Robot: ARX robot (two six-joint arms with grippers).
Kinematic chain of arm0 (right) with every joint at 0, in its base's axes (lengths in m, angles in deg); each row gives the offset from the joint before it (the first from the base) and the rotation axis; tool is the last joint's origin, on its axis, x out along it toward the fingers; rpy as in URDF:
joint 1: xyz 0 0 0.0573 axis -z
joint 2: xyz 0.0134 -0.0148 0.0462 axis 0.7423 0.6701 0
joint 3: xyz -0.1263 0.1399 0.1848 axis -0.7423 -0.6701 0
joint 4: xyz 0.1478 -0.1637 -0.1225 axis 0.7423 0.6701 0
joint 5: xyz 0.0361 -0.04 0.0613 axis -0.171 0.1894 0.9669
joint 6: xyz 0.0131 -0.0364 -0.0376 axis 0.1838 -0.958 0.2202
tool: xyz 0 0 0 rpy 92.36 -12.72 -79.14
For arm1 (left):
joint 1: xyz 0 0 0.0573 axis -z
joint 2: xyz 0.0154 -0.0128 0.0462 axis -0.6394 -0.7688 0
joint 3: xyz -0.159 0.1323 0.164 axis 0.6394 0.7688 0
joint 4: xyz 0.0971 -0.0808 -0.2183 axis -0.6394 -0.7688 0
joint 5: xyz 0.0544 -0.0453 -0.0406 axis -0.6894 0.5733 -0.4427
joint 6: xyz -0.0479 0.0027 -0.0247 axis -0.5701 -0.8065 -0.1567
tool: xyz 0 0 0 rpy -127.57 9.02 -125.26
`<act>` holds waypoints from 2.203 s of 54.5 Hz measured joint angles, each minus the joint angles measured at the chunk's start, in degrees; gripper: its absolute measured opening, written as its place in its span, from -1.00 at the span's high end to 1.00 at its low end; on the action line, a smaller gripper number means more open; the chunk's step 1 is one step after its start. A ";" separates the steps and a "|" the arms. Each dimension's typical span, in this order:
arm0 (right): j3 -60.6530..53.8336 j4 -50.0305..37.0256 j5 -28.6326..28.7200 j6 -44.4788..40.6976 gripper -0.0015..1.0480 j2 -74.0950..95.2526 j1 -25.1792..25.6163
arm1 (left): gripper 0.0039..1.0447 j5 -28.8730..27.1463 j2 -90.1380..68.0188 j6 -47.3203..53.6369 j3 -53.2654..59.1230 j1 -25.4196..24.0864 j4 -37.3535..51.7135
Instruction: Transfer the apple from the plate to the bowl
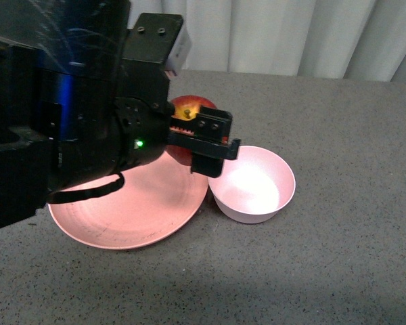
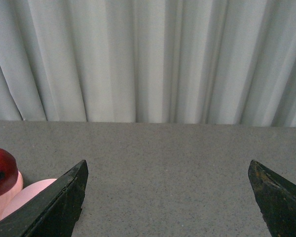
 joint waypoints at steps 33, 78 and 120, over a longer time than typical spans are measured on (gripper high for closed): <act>0.00 0.00 0.00 0.00 -0.82 -0.02 0.00 | -0.49 -2.78 -8.96 -2.14 -7.58 6.10 -2.82; 0.00 0.00 0.00 0.00 -0.82 0.00 0.00 | -0.88 -3.80 -4.72 -3.06 -3.96 5.33 1.01; 0.00 0.00 -0.04 0.02 -0.82 0.00 0.02 | -0.13 -12.48 27.98 3.56 32.35 -15.10 30.18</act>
